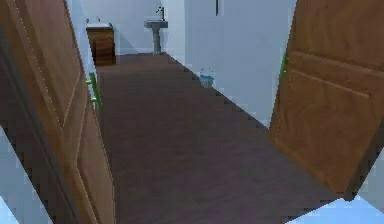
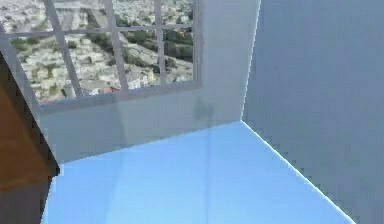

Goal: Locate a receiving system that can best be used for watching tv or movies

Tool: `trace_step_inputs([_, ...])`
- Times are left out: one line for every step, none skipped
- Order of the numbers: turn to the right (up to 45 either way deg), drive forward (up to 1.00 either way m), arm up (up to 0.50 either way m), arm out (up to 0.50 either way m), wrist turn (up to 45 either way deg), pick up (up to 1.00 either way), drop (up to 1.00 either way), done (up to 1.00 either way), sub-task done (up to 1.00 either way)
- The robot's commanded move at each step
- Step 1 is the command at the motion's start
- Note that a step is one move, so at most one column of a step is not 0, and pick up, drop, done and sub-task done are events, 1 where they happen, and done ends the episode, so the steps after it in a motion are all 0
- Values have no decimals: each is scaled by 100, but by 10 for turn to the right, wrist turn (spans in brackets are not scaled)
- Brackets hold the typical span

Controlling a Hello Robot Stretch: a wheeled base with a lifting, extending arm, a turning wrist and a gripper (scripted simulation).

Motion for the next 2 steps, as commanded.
trace_step_inputs([0, 100, 0, 0, 0, 0, 0, 0, 0])
trace_step_inputs([0, 45, 0, 0, 0, 0, 0, 0, 0])
